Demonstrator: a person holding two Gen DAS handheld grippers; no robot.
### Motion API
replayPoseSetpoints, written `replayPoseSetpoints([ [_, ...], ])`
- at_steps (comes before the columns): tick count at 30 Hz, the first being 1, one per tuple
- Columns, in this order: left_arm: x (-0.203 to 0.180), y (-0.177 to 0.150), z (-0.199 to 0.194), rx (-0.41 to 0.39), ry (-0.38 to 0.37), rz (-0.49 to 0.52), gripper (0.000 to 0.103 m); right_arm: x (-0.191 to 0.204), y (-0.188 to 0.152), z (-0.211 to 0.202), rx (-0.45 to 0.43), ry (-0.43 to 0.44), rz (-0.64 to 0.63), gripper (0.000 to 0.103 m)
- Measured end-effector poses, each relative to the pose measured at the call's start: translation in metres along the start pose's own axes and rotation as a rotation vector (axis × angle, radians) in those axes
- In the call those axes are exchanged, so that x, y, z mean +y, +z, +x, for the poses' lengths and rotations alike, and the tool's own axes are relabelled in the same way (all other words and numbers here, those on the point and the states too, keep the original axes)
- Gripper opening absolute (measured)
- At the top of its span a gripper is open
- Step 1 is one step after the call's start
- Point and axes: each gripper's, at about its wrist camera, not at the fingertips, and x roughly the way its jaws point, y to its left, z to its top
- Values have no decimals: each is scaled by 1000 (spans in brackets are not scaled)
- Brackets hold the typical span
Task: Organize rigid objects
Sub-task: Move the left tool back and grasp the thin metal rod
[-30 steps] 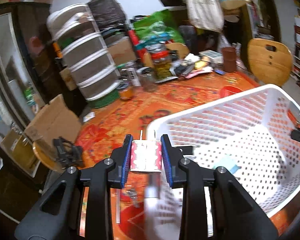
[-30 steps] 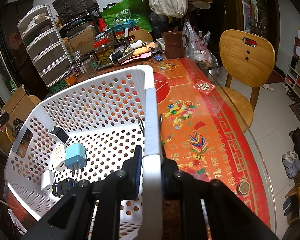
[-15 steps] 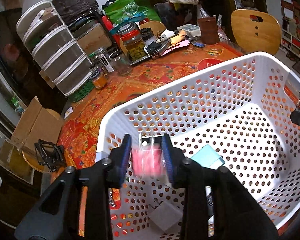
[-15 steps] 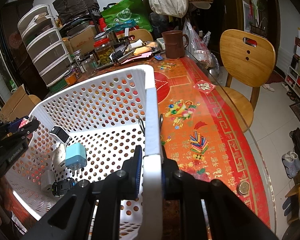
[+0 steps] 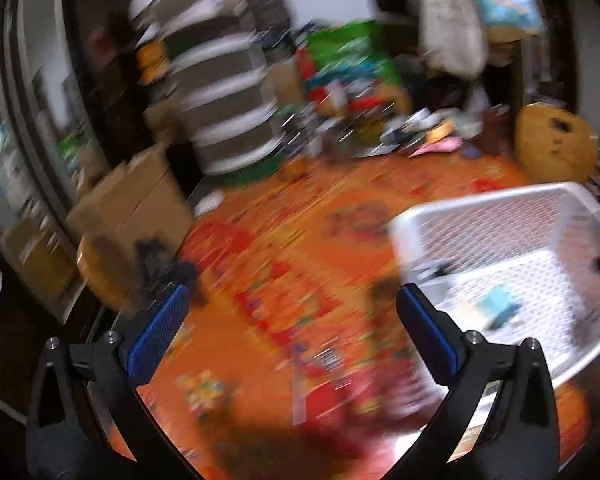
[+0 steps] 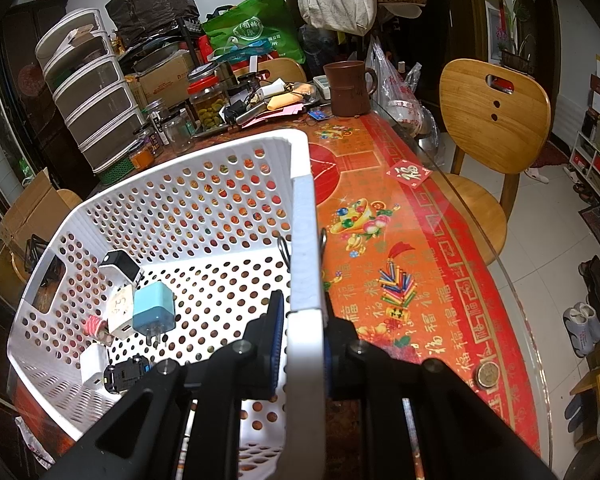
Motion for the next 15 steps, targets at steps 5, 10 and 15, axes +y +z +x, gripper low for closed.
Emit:
replayPoseSetpoints([
  [5,34,-52,78,204,-20,-38,100,1,1,0,1,-1,3,15],
  [10,35,-83,116,295,-61,-73,87,1,2,0,4,-6,-4,15],
  [15,25,-89,135,307,-78,-98,69,-2,1,0,5,-7,-6,15],
])
